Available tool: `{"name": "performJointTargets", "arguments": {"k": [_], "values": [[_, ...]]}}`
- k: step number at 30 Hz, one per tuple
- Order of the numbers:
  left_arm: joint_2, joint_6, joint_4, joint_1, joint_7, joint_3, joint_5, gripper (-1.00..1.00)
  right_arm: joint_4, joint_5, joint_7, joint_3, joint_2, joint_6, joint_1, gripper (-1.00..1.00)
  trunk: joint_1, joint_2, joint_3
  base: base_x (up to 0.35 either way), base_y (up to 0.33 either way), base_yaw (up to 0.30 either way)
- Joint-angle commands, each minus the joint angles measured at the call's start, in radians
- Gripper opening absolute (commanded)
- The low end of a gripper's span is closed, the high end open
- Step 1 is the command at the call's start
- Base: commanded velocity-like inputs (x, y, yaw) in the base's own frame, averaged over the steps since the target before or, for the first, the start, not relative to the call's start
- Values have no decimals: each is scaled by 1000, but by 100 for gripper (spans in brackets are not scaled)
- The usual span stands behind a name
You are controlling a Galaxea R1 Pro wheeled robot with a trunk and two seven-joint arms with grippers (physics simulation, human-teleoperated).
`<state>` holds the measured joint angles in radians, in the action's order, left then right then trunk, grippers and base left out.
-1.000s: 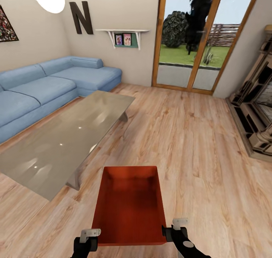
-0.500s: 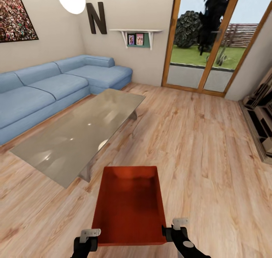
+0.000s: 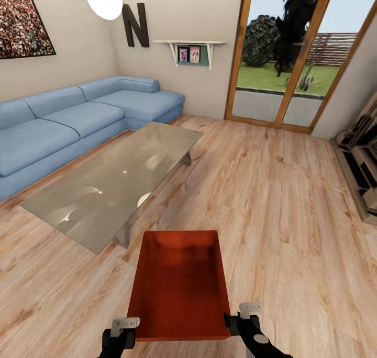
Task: Move the two storage containers from the living room to the garage. In the garage, place one container on the floor and stack the other container on top of it (either order is fine).
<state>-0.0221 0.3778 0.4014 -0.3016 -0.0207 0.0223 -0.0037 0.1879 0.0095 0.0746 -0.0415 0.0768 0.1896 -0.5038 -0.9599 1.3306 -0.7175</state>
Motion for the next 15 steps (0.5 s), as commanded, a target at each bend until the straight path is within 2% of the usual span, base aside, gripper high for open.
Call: {"name": "performJointTargets", "arguments": {"k": [1,4,15], "values": [[1,3,0,-1,8,15,8,-100,-1,0,11,9,-15,4,-1,-100,0,0,-1,-23,5,0],[1,3,0,-1,8,15,8,-100,-1,0,11,9,-15,4,-1,-100,0,0,-1,-195,41,0],[1,3,0,-1,8,15,8,-100,-1,0,11,9,-15,4,-1,-100,0,0,-1,-284,54,0]]}}
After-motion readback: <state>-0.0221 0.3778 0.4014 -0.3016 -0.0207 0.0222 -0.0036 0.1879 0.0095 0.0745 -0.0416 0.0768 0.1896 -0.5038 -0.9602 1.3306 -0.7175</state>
